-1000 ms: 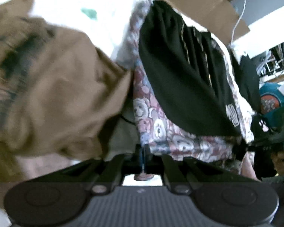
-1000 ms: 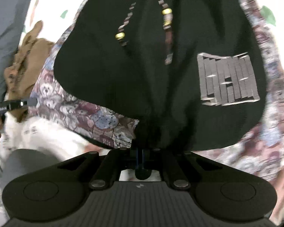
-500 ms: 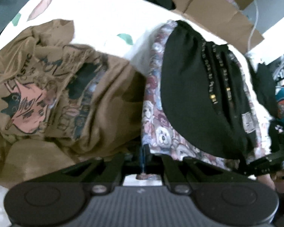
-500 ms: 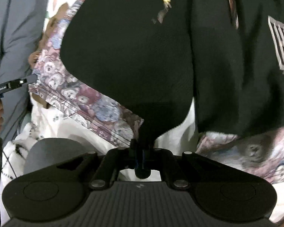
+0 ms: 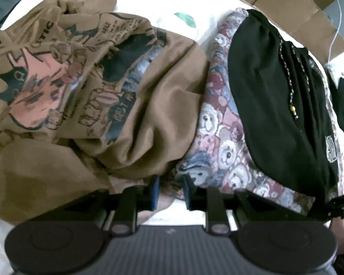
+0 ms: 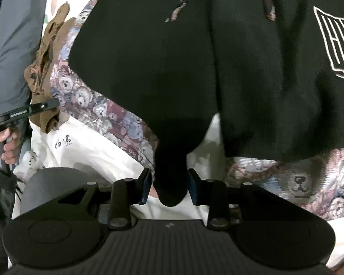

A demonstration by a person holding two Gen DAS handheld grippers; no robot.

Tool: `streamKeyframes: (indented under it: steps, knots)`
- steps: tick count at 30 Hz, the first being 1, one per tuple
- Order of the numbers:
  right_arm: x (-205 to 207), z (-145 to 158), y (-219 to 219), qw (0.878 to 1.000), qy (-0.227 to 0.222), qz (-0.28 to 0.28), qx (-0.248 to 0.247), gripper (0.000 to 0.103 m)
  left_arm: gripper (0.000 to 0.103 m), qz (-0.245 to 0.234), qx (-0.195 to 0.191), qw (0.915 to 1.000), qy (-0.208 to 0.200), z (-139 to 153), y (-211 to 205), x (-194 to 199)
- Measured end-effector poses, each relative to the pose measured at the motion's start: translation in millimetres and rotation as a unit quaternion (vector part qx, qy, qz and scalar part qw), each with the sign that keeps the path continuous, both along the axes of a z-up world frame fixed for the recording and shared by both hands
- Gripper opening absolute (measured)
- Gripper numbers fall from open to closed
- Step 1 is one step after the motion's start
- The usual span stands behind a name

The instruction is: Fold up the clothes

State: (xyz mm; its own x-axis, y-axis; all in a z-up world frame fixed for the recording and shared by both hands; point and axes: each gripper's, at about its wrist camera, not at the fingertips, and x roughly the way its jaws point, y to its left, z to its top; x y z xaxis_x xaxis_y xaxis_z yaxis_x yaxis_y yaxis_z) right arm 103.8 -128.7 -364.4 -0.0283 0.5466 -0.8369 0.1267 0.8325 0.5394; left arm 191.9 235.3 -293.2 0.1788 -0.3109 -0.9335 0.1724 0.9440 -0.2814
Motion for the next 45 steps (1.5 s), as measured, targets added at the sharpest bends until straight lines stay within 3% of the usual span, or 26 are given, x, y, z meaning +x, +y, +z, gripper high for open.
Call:
streamKeyframes:
  steps: [1, 2, 6, 7, 8, 9, 15, 24, 29, 32, 35, 37, 41, 45]
  knots:
    - [-1, -2, 5, 1.000, 0.000, 0.001, -0.004, 0.039, 0.015, -0.005, -0.002, 1.0000, -0.002, -1, -2, -1]
    - [-3, -5, 8, 1.000, 0.000, 0.004, -0.009, 0.039, 0.002, -0.012, -0.003, 0.9999, -0.003, -1, -3, -2]
    - [-11, -10, 21, 0.999, -0.018, 0.035, -0.009, 0.036, 0.002, -0.028, -0.004, 0.9996, -0.006, 4, -3, -3]
    - [-11, -10, 23, 0.999, -0.019, 0.041, -0.003, 0.032, 0.002, -0.024, -0.010, 0.9996, -0.009, 10, 2, -3]
    - [-12, -10, 24, 0.999, -0.020, 0.047, 0.003, 0.015, 0.002, -0.019, -0.017, 0.9996, -0.013, 16, 7, -3]
    - [-13, -10, 24, 0.998, -0.017, 0.051, 0.014, 0.007, 0.002, -0.015, -0.024, 0.9995, -0.016, 23, 13, -3]
    - [-12, -3, 14, 0.995, -0.003, 0.033, 0.090, 0.004, 0.002, 0.009, -0.053, 0.9982, -0.027, 54, 30, -5]
    - [-14, -6, 0, 0.986, 0.027, 0.022, 0.166, 0.004, 0.001, 0.001, -0.068, 0.9973, -0.029, 90, 32, 1]
    - [-10, -14, -2, 0.982, 0.043, 0.019, 0.182, 0.004, 0.001, 0.003, -0.052, 0.9986, -0.012, 75, 33, 9]
    - [-14, -28, 7, 0.988, 0.055, 0.015, 0.142, 0.004, 0.001, 0.018, -0.029, 0.9994, 0.000, 54, 31, 10]
    - [-18, -38, 20, 0.994, 0.057, 0.017, 0.097, 0.006, 0.004, 0.023, 0.021, 0.9994, 0.011, 30, 20, 7]
    - [-18, -39, 20, 0.994, 0.062, 0.013, 0.086, 0.009, 0.015, 0.032, 0.043, 0.9984, 0.014, 24, 17, 8]
    - [-14, -29, 14, 0.994, 0.062, 0.016, 0.084, 0.045, 0.023, 0.041, 0.044, 0.9981, 0.014, 31, 20, 12]
    - [-6, -5, -3, 0.997, 0.036, 0.010, 0.068, 0.047, 0.031, 0.042, 0.051, 0.9978, -0.002, 49, 20, 16]
